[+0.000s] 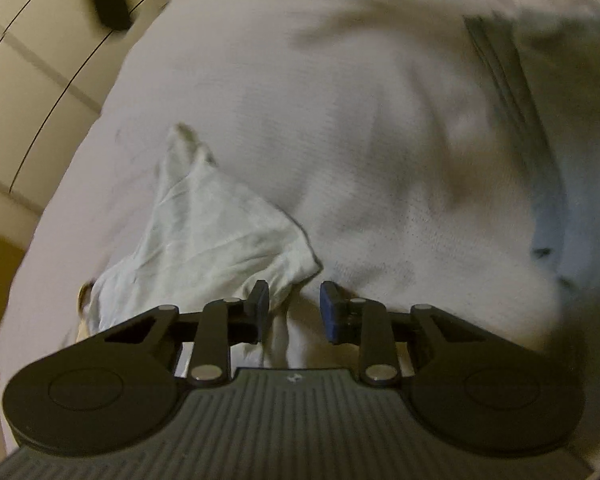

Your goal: Fold clothes

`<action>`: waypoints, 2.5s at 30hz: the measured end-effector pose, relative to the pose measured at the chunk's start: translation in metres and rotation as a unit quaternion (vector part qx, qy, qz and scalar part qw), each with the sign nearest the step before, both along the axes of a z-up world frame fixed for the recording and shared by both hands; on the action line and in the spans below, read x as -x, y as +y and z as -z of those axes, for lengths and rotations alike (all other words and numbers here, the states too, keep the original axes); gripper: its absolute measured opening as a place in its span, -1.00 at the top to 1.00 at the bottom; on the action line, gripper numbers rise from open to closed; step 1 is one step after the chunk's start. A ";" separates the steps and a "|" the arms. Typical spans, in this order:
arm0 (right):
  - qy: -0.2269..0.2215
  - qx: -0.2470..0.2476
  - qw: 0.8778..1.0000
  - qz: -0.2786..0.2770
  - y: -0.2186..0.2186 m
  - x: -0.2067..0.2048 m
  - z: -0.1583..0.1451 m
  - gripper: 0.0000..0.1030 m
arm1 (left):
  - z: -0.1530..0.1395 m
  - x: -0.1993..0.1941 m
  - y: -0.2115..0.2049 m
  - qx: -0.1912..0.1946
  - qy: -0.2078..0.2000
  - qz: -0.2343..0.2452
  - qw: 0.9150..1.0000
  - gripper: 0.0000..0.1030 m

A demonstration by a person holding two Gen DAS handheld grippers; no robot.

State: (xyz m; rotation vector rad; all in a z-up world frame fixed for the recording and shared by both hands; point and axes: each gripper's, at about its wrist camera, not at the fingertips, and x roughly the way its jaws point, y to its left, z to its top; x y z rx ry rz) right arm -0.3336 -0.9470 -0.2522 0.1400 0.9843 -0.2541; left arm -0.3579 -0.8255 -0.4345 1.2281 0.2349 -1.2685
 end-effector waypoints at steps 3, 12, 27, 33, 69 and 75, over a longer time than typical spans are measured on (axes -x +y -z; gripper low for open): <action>0.015 -0.001 1.000 -0.015 -0.007 -0.019 0.018 -0.25 | 0.004 0.000 -0.006 0.009 -0.011 0.019 1.000 0.59; 0.039 -0.028 0.998 -0.050 -0.031 -0.081 0.059 -0.08 | -0.016 -0.002 0.003 0.073 0.058 -0.052 0.994 0.95; 0.110 -0.067 0.991 0.020 -0.033 -0.136 0.052 1.00 | -0.041 -0.058 0.025 0.155 0.244 -0.193 0.938 0.95; 0.074 -0.127 0.989 -0.015 -0.007 -0.176 0.044 0.87 | -0.065 -0.109 0.043 0.206 0.320 -0.291 0.878 0.95; 0.040 -0.117 0.992 0.004 -0.016 -0.129 0.073 0.33 | -0.021 -0.189 0.072 0.159 0.461 -0.322 0.811 1.00; 0.043 -0.071 0.993 -0.080 -0.018 -0.158 0.082 0.33 | -0.016 -0.189 0.114 0.195 0.507 -0.377 0.750 1.00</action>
